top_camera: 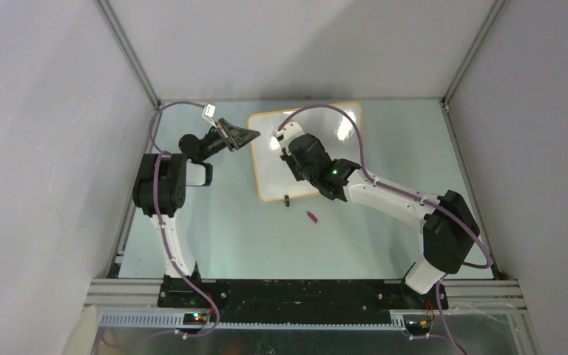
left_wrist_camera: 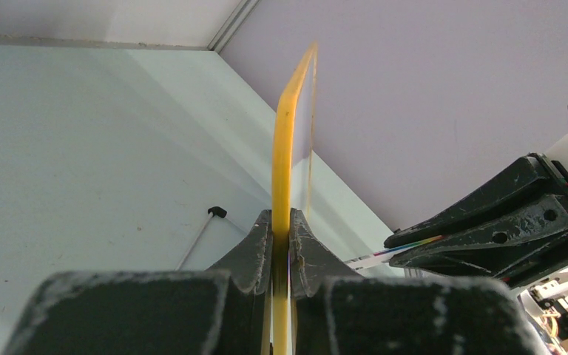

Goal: Write a sentence on the whiteboard

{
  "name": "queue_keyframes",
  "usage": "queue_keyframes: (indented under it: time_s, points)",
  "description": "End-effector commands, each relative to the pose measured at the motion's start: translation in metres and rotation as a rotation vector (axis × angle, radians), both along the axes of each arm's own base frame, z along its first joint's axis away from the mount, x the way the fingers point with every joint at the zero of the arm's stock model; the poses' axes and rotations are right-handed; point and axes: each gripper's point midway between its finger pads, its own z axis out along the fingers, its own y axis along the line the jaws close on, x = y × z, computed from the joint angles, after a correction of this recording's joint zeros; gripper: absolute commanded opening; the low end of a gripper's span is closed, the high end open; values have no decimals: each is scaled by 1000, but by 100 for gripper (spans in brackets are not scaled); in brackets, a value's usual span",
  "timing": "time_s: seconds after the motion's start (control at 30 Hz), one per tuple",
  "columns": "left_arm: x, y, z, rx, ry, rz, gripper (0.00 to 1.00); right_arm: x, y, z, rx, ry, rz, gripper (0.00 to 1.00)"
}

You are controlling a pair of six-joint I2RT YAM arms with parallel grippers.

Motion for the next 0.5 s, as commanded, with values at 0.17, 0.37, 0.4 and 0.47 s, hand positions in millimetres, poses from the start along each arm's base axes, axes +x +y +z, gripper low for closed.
queue_keyframes:
  time_s: [0.17, 0.37, 0.4, 0.47]
  points:
    - [-9, -7, -7, 36, -41, -64, 0, 15, 12, 16, 0, -56, -12, 0]
    - [-9, -7, -7, 35, -40, -64, 0, 11, 19, 10, -9, -44, 4, 0]
    - [-9, -7, -7, 35, -40, -64, 0, 11, 20, 9, -10, -42, 6, 0]
    - [-9, -7, -6, 36, -43, -64, 0, 10, 21, 8, -11, -42, 10, 0]
